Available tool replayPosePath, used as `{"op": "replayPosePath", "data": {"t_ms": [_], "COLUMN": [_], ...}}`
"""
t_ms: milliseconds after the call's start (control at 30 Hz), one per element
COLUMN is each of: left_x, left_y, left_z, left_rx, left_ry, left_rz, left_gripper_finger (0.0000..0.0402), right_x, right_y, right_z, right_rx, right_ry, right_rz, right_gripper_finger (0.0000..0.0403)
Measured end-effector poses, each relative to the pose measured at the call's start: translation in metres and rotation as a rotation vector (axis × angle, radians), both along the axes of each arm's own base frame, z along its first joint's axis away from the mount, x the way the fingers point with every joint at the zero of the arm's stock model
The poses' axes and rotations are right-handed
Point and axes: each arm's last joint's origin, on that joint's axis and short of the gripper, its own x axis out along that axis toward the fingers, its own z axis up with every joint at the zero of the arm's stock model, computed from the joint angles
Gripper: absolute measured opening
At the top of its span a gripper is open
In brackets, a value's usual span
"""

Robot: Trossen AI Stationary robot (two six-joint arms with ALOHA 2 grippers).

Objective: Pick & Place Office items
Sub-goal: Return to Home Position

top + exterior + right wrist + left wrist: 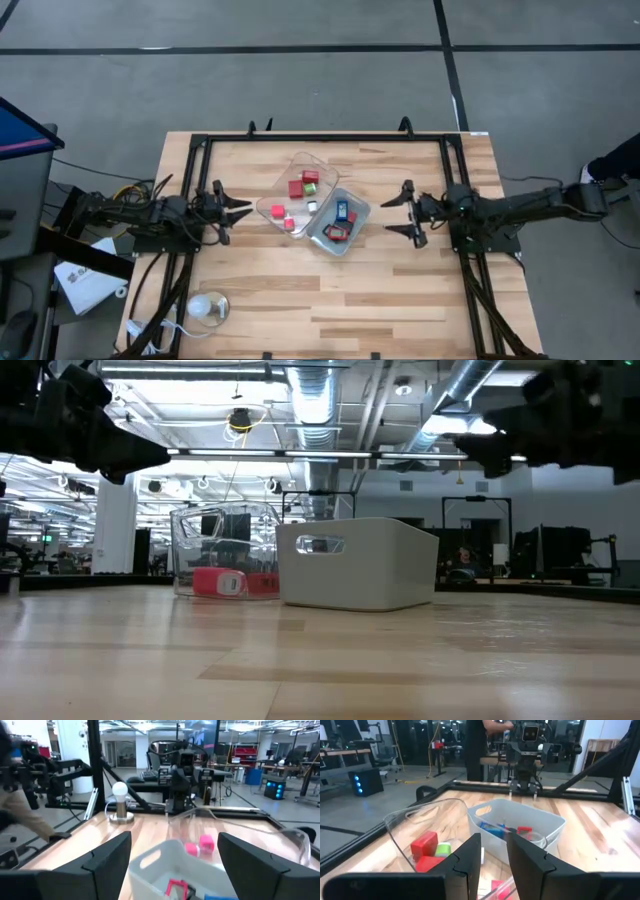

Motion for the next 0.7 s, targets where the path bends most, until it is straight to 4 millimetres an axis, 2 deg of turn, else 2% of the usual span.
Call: {"op": "replayPosePath", "data": {"t_ms": [100, 333, 700], "left_x": [0.001, 0.002, 0.002], "left_y": [0.000, 0.000, 0.000], "left_z": [-0.001, -0.002, -0.002], "left_rx": [0.001, 0.003, 0.003], "left_ry": [0.009, 0.020, 0.023], "left_rz": [-0.003, -0.004, -0.004], "left_gripper_finger": [0.0091, 0.0091, 0.0091], "right_x": [-0.012, -0.025, -0.054], "right_y": [0.001, 0.000, -0.001], "right_z": [-0.008, -0.016, -0.013], "right_rx": [-0.004, -0.006, -0.005], "right_ry": [-0.008, 0.119, 0.069], "right_rz": [0.000, -0.063, -0.192], "right_gripper_finger": [0.0290, 0.0290, 0.0290]}}
